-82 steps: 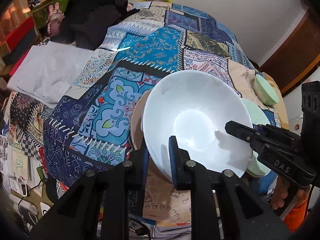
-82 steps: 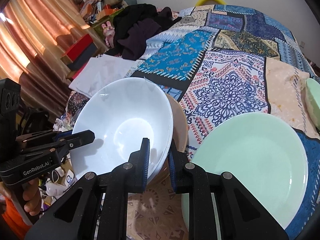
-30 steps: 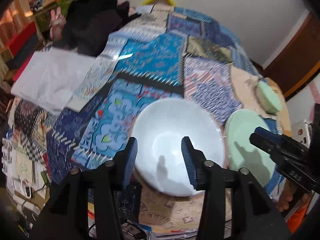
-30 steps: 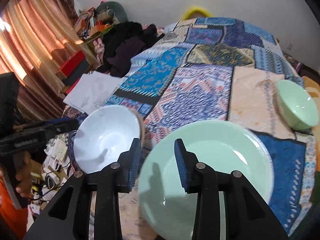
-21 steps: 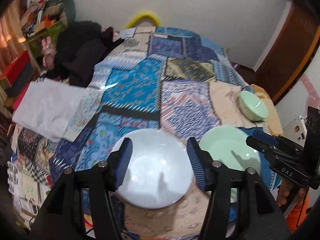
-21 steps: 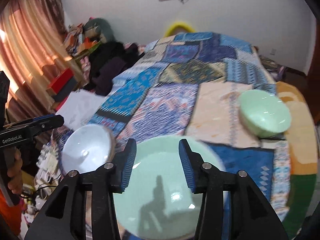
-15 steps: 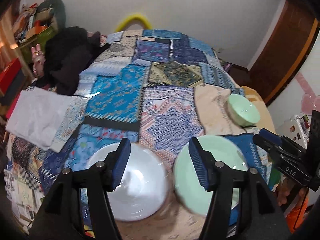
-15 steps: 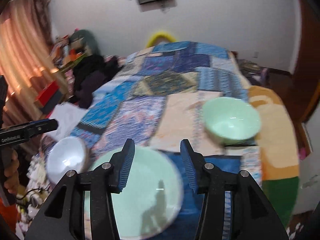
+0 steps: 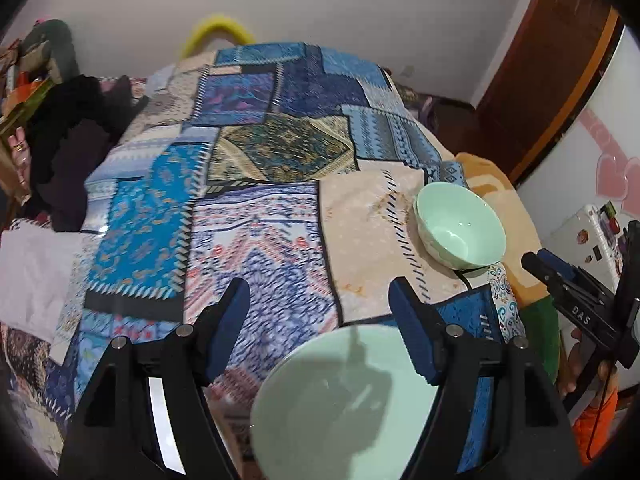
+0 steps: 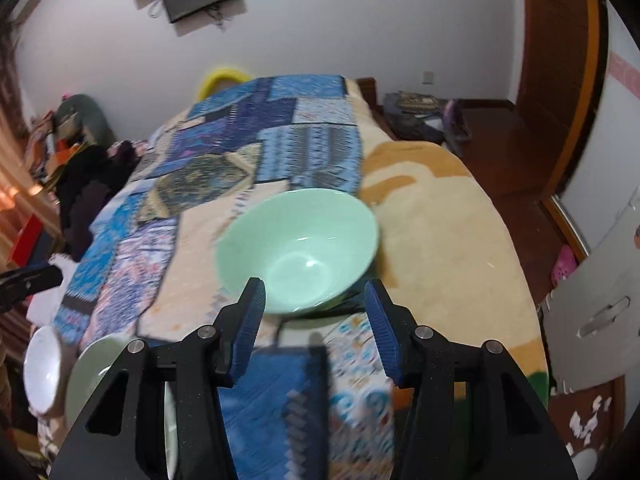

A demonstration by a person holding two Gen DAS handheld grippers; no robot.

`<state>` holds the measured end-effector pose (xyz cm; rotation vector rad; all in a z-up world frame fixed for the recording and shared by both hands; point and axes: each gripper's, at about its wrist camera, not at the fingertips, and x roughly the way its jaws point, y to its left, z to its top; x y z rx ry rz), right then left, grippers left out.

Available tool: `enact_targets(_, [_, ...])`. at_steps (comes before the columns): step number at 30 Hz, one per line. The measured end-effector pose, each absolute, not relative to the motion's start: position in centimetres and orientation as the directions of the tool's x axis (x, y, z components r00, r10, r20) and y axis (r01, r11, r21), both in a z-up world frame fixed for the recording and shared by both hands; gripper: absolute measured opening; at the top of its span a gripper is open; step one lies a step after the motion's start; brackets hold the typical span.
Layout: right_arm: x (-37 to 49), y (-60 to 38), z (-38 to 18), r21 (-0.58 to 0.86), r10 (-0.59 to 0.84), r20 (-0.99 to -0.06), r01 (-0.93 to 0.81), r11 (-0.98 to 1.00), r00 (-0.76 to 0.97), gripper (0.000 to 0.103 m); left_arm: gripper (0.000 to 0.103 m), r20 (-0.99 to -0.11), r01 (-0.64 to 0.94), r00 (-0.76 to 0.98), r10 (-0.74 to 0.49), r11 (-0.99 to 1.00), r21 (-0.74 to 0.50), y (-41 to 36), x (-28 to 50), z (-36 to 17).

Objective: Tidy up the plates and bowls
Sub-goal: 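Move both grippers to the mint green bowl and grasp its rim, then lift the mint green bowl with both grippers and carry it toward the stack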

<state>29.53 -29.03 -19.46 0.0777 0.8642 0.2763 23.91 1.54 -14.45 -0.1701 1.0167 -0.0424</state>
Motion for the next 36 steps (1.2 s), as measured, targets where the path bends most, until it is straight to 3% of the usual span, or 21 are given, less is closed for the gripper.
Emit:
enact_targets(6, [33.0, -29.5, -22.1, 0.180, 0.256, -0.776, -0.187, 0.966, 0.576, 0.047, 0.071, -0.872, -0.003, 0.471, -0.134, 0.988, -0.153, -0.7, 27.6, -16.9])
enact_targets(9, [34.4, -29.7, -23.3, 0.200, 0.269, -0.791, -0.183, 0.962, 0.549, 0.034, 0.071, -0.885, 0.019, 0.444, -0.139, 0.989, -0.146, -1.7, 29.1, -18.2])
enact_targets(15, [35.8, -29.3, -24.5, 0.196, 0.273, -0.803, -0.198, 0.960, 0.530, 0.021, 0.071, -0.903, 0.056, 0.403, -0.148, 0.989, -0.137, -3.3, 31.4, -20.0])
enact_targets(22, [35.5, -27.8, -24.3, 0.129, 0.277, -0.798, -0.297, 0.946, 0.536, 0.021, 0.071, -0.912, 0.078, 0.371, -0.174, 0.985, -0.157, -4.6, 33.5, -21.3])
enact_targets(34, [34.4, -25.1, -24.5, 0.186, 0.386, -0.809, -0.430, 0.883, 0.443, 0.021, 0.071, -0.929, 0.057, 0.326, -0.175, 0.985, -0.165, -5.3, 36.1, -24.4])
enact_targets(36, [34.4, -24.9, -24.6, 0.190, 0.389, -0.813, -0.433, 0.881, 0.434, 0.021, 0.062, -0.933, 0.068, 0.312, -0.177, 0.984, -0.164, -5.5, 36.1, -24.9])
